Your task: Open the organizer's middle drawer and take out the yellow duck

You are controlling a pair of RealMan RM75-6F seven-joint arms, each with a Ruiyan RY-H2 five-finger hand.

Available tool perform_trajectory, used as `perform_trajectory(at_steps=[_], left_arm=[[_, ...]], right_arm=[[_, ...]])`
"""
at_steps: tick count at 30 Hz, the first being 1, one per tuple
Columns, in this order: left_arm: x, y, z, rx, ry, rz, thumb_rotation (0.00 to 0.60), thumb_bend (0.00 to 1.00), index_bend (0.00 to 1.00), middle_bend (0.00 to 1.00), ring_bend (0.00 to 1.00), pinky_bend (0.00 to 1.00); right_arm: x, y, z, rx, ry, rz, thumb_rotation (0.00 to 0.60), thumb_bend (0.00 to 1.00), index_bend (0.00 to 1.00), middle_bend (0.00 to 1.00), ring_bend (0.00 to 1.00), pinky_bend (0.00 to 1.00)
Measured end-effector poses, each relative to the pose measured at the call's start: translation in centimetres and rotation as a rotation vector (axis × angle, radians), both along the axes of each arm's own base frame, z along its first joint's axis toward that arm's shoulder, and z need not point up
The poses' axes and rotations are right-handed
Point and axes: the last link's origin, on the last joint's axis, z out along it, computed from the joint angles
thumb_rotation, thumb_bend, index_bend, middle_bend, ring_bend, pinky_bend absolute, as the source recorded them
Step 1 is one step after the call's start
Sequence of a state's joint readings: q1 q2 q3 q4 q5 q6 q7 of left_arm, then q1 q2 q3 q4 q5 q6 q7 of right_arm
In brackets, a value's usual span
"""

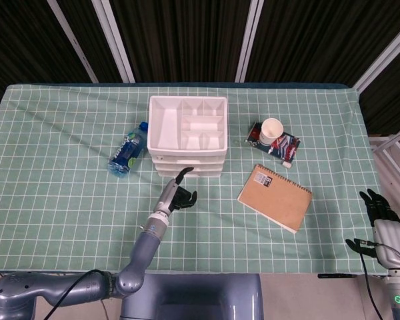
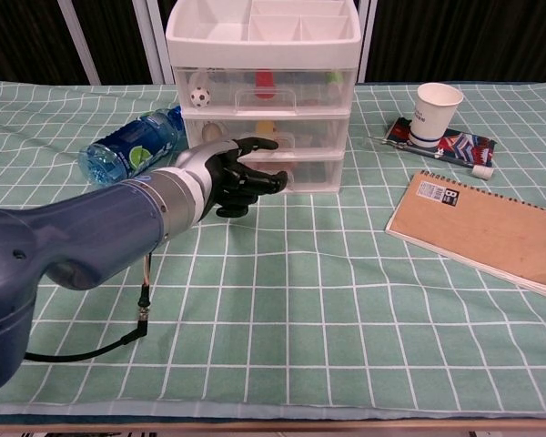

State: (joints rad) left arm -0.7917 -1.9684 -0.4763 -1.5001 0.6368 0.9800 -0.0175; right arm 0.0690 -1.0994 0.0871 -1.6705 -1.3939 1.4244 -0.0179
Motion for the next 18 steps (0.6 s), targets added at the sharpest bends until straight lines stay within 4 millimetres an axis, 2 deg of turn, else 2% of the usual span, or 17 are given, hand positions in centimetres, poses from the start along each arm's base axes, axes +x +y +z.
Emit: perform_trajectory(at_steps=[18], left_arm=[[1.1, 0.6, -1.5, -0.030, -0.071, 0.005, 0.600, 0.51, 0.10, 1.00, 1.00, 1.00]], right_arm=[[0.0, 0.0, 0.0, 0.001, -0.009, -0.006, 0.600, 0.04, 0.00, 0.00, 0.00, 0.23]])
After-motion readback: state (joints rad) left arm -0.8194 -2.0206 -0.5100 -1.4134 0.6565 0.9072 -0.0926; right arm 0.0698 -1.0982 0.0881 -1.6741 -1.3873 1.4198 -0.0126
